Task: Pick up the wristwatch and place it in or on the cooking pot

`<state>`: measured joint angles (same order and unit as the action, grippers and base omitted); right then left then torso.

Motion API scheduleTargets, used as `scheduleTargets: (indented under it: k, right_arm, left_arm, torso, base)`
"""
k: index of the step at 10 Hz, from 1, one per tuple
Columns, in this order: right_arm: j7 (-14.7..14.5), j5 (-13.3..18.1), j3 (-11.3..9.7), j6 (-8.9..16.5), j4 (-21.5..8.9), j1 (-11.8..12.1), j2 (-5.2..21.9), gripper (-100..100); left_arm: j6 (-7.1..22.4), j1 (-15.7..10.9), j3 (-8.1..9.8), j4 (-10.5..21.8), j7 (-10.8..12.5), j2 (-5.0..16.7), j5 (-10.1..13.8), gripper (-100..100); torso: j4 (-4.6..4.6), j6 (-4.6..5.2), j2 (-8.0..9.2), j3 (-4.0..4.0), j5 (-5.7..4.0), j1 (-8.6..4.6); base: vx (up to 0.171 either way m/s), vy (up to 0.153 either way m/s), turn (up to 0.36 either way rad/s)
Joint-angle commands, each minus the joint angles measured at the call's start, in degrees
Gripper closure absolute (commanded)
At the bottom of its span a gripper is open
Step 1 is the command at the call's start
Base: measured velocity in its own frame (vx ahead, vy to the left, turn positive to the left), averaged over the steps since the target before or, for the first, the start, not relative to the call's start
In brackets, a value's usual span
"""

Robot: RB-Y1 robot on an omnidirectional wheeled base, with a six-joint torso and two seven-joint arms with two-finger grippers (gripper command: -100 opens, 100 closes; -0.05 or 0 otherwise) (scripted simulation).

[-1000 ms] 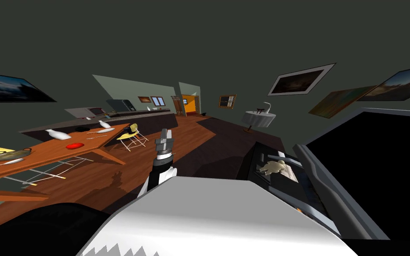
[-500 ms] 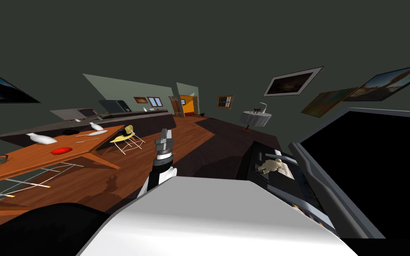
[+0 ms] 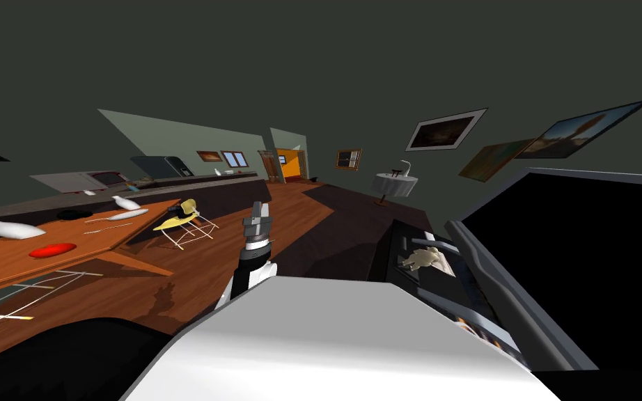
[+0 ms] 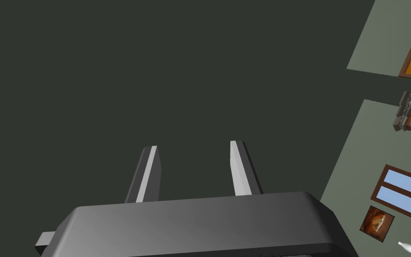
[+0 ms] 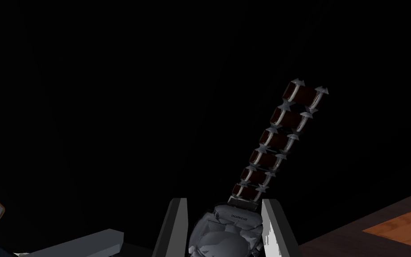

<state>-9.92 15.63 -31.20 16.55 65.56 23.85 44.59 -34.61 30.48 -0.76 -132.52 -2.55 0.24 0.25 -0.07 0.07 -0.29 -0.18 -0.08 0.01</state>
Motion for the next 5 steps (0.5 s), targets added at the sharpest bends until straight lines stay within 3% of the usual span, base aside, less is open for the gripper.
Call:
scheduleTargets:
  k: [1,2,3,4,5]
  right_arm:
    - [0.17,0.30,-0.25,0.26,1.70,0.90,0.91,100]
    - [0.10,0.18,-0.13,0.25,1.22,0.65,0.61,100]
    - [0.12,0.21,-0.16,0.28,1.35,0.73,0.66,0]
    - [-0.12,0.37,-0.24,0.97,3.15,-0.16,1.39,100]
    - [-0.26,0.48,-0.38,1.51,4.74,-0.78,2.04,100]
  left_arm:
    - [0.00,0.00,0.00,0.00,0.00,0.00,0.00,0]
    - [0.00,0.00,0.00,0.00,0.00,0.00,0.00,0]
    - [0.00,-0.01,0.00,0.00,0.00,0.00,0.00,0]
    - [0.00,-0.01,0.00,0.00,0.00,0.00,0.00,0]
    - [0.00,-0.01,0.00,0.00,0.00,0.00,0.00,0]
  torso:
    - [0.00,0.00,0.00,0.00,0.00,0.00]
    - [0.00,0.00,-0.02,-0.01,0.00,0.00]
    - [0.01,-0.02,0.04,0.02,-0.01,-0.04]
    - [0.02,-0.02,0.10,0.06,-0.02,-0.07]
    - [0.07,-0.05,0.30,0.17,-0.01,-0.13]
  base:
    - [0.051,0.016,-0.084]
    - [0.021,0.008,-0.018]
    - [0.000,0.000,0.000]
    - [-0.066,-0.018,-0.027]
    - [-0.129,-0.005,-0.018]
